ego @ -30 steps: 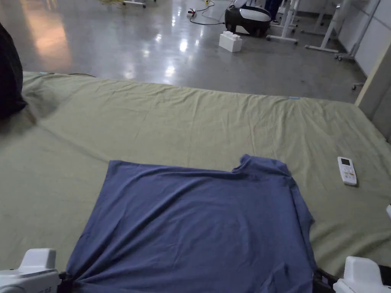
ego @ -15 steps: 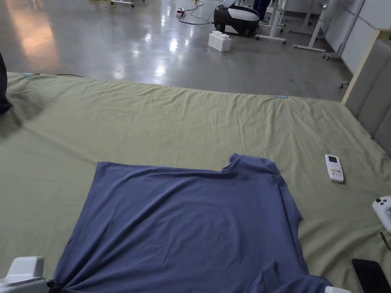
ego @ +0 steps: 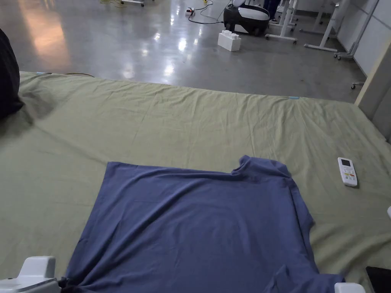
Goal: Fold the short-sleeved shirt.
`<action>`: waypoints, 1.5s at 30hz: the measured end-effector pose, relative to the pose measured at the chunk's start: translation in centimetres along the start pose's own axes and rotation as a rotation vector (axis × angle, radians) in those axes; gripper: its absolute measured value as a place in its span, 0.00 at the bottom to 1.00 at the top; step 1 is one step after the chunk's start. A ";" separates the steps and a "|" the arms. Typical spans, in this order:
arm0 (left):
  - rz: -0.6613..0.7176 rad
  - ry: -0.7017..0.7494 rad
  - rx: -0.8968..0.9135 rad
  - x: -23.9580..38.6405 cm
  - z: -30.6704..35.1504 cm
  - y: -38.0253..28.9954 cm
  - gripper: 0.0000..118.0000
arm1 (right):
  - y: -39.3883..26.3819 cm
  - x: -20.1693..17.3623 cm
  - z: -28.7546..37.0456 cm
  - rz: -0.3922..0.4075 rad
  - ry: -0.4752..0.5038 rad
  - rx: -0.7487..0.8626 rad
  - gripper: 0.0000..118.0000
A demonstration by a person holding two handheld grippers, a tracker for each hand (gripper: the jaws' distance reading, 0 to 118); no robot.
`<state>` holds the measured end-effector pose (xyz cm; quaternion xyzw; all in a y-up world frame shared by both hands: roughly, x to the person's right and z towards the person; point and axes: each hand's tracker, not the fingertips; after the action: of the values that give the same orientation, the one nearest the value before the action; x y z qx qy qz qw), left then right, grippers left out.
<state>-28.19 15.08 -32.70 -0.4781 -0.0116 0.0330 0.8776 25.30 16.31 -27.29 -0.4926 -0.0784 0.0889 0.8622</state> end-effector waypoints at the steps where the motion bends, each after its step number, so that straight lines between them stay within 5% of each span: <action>1: 0.003 -0.005 0.027 -0.1 0.2 0.2 0.07 | 0.4 0.1 0.5 -0.006 0.000 0.019 0.04; 6: 0.014 -0.022 0.157 -0.1 1.3 2.3 0.07 | 2.7 1.3 2.3 -0.106 0.042 0.147 0.04; 17: 0.024 -0.002 0.190 0.8 -2.0 10.3 0.07 | 12.0 3.0 -1.3 -0.166 0.057 0.206 0.04; 33: 0.126 0.008 0.037 1.1 -12.4 17.6 0.07 | 19.0 2.4 -13.7 -0.166 0.083 0.087 0.09; 38: 0.123 0.004 0.003 1.3 -12.9 17.4 0.09 | 18.8 2.0 -13.8 -0.111 0.042 0.104 0.43; 40: 0.104 0.005 0.025 1.5 -12.0 17.1 0.21 | 18.3 1.9 -12.6 -0.104 0.039 0.172 0.51; 43: 0.077 0.001 0.096 1.4 -10.2 16.7 0.55 | 17.8 1.4 -9.7 -0.112 0.029 0.301 0.65; 45: 0.060 -0.019 0.169 1.8 -8.2 16.2 0.56 | 17.1 0.7 -7.0 -0.119 0.017 0.405 0.66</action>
<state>-26.74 17.06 -50.79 -0.4020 -0.0026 0.0646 0.9134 26.23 19.13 -45.57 -0.3043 -0.0805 0.0475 0.9480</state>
